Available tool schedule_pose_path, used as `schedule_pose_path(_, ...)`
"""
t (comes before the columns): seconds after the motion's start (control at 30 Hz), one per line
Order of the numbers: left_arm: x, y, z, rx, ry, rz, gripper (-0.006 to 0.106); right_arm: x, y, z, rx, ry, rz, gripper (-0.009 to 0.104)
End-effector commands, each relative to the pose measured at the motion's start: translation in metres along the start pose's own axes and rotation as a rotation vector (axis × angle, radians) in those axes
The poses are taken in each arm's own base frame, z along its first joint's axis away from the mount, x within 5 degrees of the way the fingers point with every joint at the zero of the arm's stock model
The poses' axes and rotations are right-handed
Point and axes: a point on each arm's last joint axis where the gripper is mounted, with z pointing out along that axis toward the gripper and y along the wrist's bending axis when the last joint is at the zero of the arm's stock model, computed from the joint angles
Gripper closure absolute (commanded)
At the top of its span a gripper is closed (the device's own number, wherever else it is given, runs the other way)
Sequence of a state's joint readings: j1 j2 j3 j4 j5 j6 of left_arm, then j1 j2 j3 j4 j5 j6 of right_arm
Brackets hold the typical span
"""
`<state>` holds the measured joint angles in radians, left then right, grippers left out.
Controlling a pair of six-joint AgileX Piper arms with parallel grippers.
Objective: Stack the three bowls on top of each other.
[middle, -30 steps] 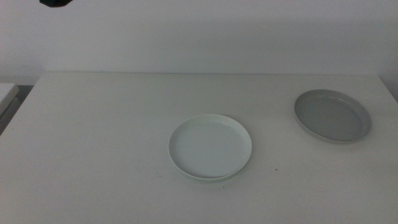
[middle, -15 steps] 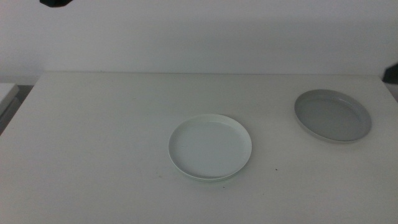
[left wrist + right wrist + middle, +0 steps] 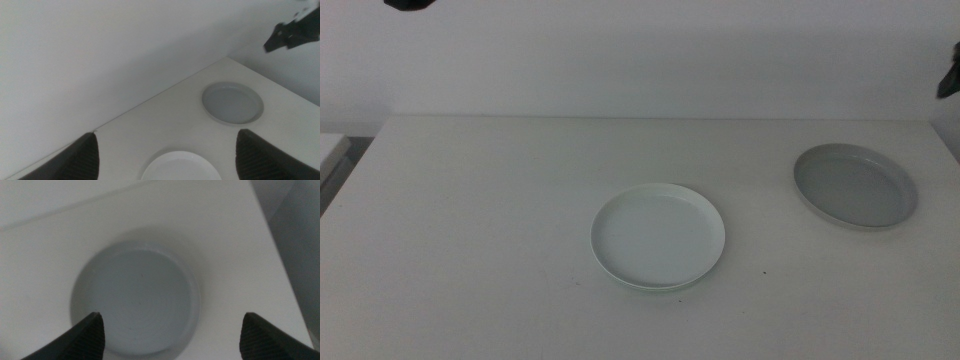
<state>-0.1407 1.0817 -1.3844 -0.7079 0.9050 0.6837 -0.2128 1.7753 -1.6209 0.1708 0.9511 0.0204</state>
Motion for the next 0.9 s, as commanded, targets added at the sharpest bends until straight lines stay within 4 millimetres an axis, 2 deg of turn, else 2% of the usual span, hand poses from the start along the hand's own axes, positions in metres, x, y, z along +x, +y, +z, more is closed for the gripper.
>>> schedule_pose_path(0.0, 0.001, 0.000, 0.000, -0.002, -0.005, -0.005, 0.007, -0.005, -0.006, 0.023, 0.011, 0.072, -0.028, 0.002)
schedule_pose_path(0.2, 0.001, 0.000, 0.000, -0.002, -0.005, -0.005, 0.007, -0.009, -0.012, 0.076, 0.012, 0.152, -0.008, 0.002)
schedule_pose_path(0.43, 0.001, 0.000, 0.000, -0.002, -0.005, -0.005, 0.007, -0.005, -0.018, 0.125, 0.006, 0.223, 0.011, 0.002)
schedule_pose_path(0.47, 0.001, 0.000, 0.000, -0.002, -0.005, -0.005, 0.007, -0.001, -0.020, 0.137, 0.006, 0.245, 0.017, 0.002)
schedule_pose_path(0.63, 0.001, 0.000, 0.000, -0.002, -0.005, -0.005, 0.007, 0.008, -0.024, 0.158, 0.011, 0.298, 0.024, 0.007)
schedule_pose_path(0.87, 0.001, 0.000, 0.000, -0.002, -0.005, -0.005, 0.007, 0.014, -0.027, 0.171, 0.011, 0.327, 0.031, 0.023)
